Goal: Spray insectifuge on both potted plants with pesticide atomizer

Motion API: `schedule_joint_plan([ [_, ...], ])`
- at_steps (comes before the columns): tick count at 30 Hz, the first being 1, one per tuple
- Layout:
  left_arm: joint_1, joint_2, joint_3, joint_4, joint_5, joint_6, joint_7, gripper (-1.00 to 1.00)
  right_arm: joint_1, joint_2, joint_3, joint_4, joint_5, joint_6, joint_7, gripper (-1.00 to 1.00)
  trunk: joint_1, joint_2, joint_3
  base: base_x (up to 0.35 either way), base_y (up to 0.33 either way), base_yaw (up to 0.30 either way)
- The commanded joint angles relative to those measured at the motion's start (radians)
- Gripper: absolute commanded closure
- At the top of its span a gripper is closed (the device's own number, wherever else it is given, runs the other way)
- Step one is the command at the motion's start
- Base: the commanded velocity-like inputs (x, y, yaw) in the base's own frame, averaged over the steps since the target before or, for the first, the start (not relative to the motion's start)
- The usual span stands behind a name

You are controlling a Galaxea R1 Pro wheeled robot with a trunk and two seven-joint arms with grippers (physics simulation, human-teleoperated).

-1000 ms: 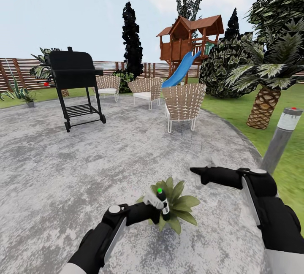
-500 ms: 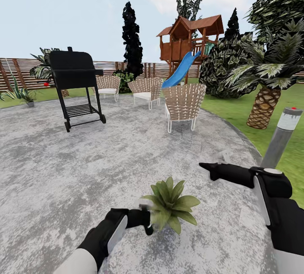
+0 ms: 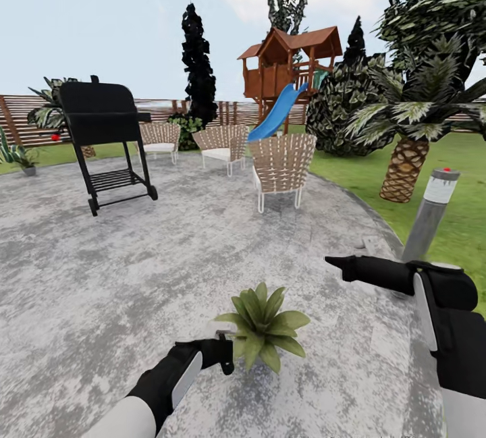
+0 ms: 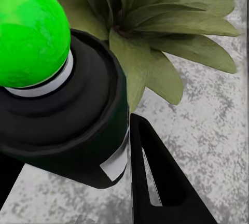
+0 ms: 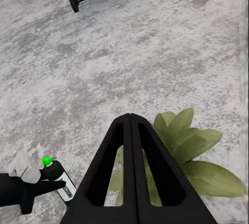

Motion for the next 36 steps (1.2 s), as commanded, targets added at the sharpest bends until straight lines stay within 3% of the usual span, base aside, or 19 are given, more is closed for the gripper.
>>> schedule_joint_plan([
  [1,0.000,0.001,-0.001,0.000,0.004,0.000,0.000,1.00,-0.001,0.001,0.000,-0.001,0.010,0.007,0.010,1.00,0.000,0.000,0.000,0.000,0.000,-0.249],
  [4,0.001,0.003,0.001,0.012,0.022,-0.005,0.015,1.00,-0.002,0.002,0.004,-0.001,0.011,0.009,0.010,1.00,0.000,0.000,0.003,0.000,0.000,-0.252],
  [7,0.000,0.006,0.002,0.043,0.104,-0.008,0.095,1.00,-0.001,0.003,0.006,-0.002,0.011,0.009,0.010,1.00,0.000,0.000,0.005,0.000,0.000,-0.254],
  [8,-0.009,0.014,0.061,0.122,0.127,-0.012,0.122,1.00,-0.002,-0.001,0.006,-0.002,0.011,0.007,0.015,1.00,0.000,0.000,0.006,0.000,0.000,-0.255],
  [17,-0.010,0.015,0.072,0.146,0.126,-0.022,0.123,1.00,-0.001,0.000,0.006,-0.002,0.011,0.007,0.016,1.00,0.000,0.000,0.013,0.000,0.000,-0.236],
  [18,-0.010,0.014,0.074,0.147,0.133,-0.069,0.121,1.00,0.005,0.016,0.010,-0.001,0.012,0.005,0.004,1.00,0.000,0.000,0.013,0.000,0.000,-0.011],
  [21,-0.010,0.015,0.074,0.147,0.132,-0.083,0.121,1.00,0.005,0.017,0.011,-0.001,0.012,0.009,-0.019,1.00,0.000,0.000,0.013,0.000,0.000,-0.006],
  [30,-0.010,0.013,0.073,0.139,0.133,-0.091,0.112,1.00,0.002,0.019,0.017,0.003,0.017,0.012,-0.029,1.00,0.000,0.000,0.013,0.000,0.000,0.000],
  [36,-0.010,0.014,0.074,0.138,0.133,-0.088,0.112,1.00,0.006,0.020,0.020,0.002,0.048,0.010,-0.028,1.00,0.000,0.000,0.013,0.000,0.000,0.000],
])
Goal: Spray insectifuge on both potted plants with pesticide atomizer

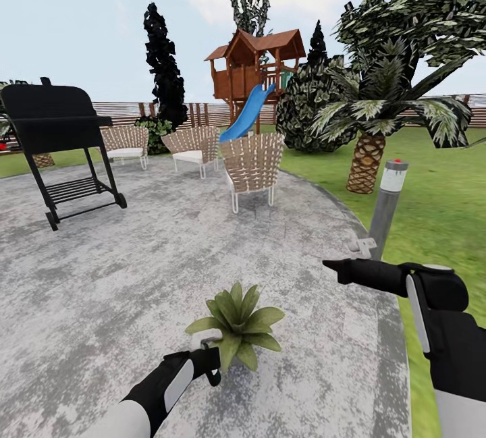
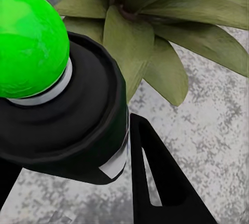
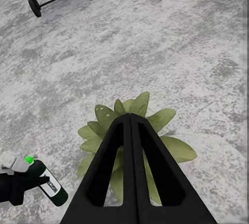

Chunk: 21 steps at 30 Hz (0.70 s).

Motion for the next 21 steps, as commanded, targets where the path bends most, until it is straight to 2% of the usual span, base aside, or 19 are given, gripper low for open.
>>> schedule_joint_plan([
  [1,0.000,0.000,-0.003,-0.001,0.004,0.004,0.001,1.00,0.000,0.000,-0.001,-0.001,0.011,0.003,0.011,1.00,0.000,0.000,-0.001,0.000,0.000,0.000],
  [15,0.000,-0.006,-0.005,-0.005,0.005,-0.022,0.005,1.00,0.002,0.000,-0.002,-0.003,0.014,0.003,0.011,1.00,0.000,0.000,-0.001,0.000,0.000,0.000],
  [18,0.000,-0.005,0.000,0.005,0.004,0.052,0.011,1.00,0.001,0.000,-0.005,-0.003,0.014,0.005,0.012,1.00,0.000,0.000,-0.001,0.000,0.000,0.000],
  [21,-0.001,-0.003,0.008,0.007,0.004,0.078,0.012,1.00,0.001,-0.001,-0.007,-0.003,0.013,0.006,0.014,1.00,0.000,0.000,-0.001,0.000,0.000,0.000],
])
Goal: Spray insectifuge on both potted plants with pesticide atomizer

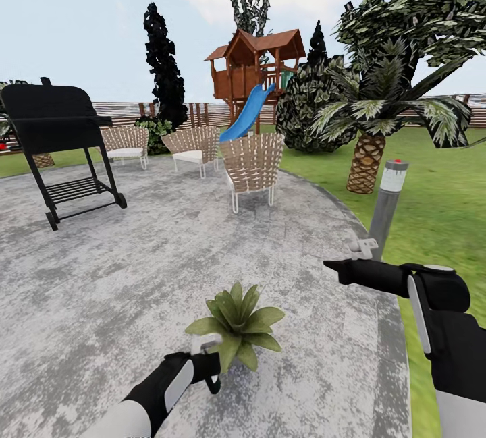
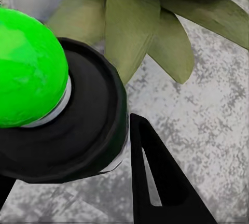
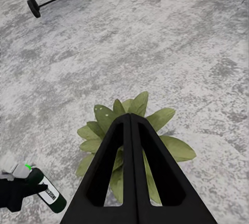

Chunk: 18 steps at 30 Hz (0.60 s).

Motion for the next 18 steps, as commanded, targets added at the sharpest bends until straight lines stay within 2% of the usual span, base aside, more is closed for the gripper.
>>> schedule_joint_plan([
  [1,-0.003,0.003,0.000,0.002,0.004,0.015,0.002,1.00,0.000,0.000,-0.002,-0.001,0.010,0.004,0.011,1.00,0.000,0.000,-0.001,0.000,0.000,0.000],
  [7,-0.011,0.005,0.003,0.020,0.002,0.017,0.000,1.00,0.002,0.003,0.001,-0.001,0.011,0.002,0.009,1.00,0.000,0.000,-0.001,0.000,-0.036,-0.050],
  [12,-0.012,0.006,0.003,0.022,0.002,0.022,0.001,1.00,0.003,0.030,0.046,-0.001,0.013,0.003,-0.030,1.00,0.000,0.000,-0.001,0.007,-0.277,-0.240],
  [18,-0.012,0.009,0.004,0.024,-0.002,0.024,0.000,1.00,0.002,0.038,0.061,-0.001,0.012,0.005,-0.052,1.00,0.000,0.000,-0.001,0.072,-0.269,-0.077],
])
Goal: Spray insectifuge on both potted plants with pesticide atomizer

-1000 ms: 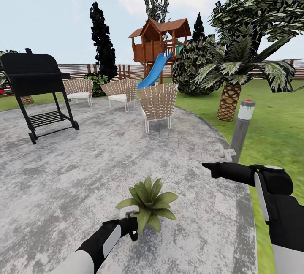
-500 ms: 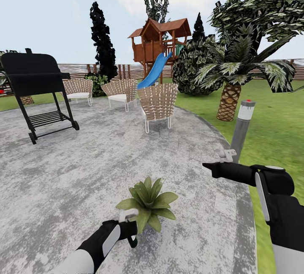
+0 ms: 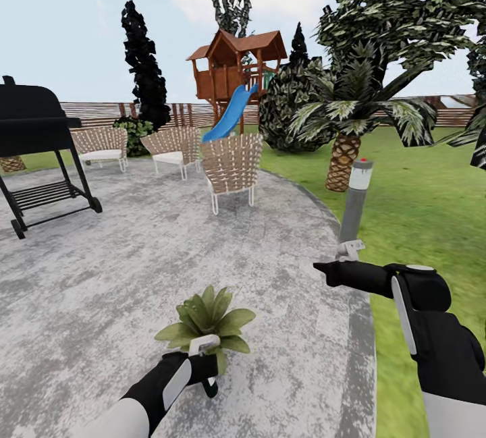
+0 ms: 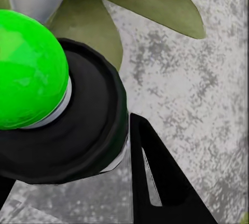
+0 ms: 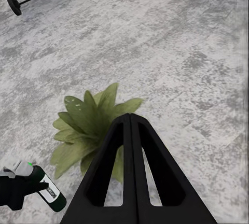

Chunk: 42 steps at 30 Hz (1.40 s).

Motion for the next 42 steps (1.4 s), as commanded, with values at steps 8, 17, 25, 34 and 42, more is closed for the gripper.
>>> schedule_joint_plan([
  [8,0.006,0.000,0.053,-0.123,0.027,0.014,0.141,1.00,-0.001,-0.001,-0.005,-0.001,0.010,0.018,0.011,1.00,0.019,-0.035,-0.017,0.009,-0.026,-0.003],
  [17,-0.002,0.014,0.068,-0.145,0.037,0.222,0.150,1.00,-0.012,-0.007,-0.012,-0.001,0.001,0.018,0.013,1.00,0.026,-0.044,-0.051,0.000,0.000,0.000],
  [25,-0.012,0.018,0.093,-0.145,0.044,0.319,0.130,1.00,-0.014,-0.008,-0.012,-0.001,-0.003,0.018,0.017,1.00,0.030,-0.046,-0.082,0.000,0.000,0.000],
  [34,-0.028,0.033,0.114,-0.136,0.107,0.366,0.121,1.00,-0.015,-0.013,-0.013,-0.001,-0.003,0.018,0.018,1.00,0.034,-0.048,-0.116,0.000,0.000,0.000],
  [42,-0.035,0.033,0.113,-0.126,0.106,0.366,0.129,1.00,-0.019,-0.013,-0.014,-0.001,-0.003,0.018,0.018,1.00,0.038,-0.050,-0.147,0.000,0.000,0.000],
])
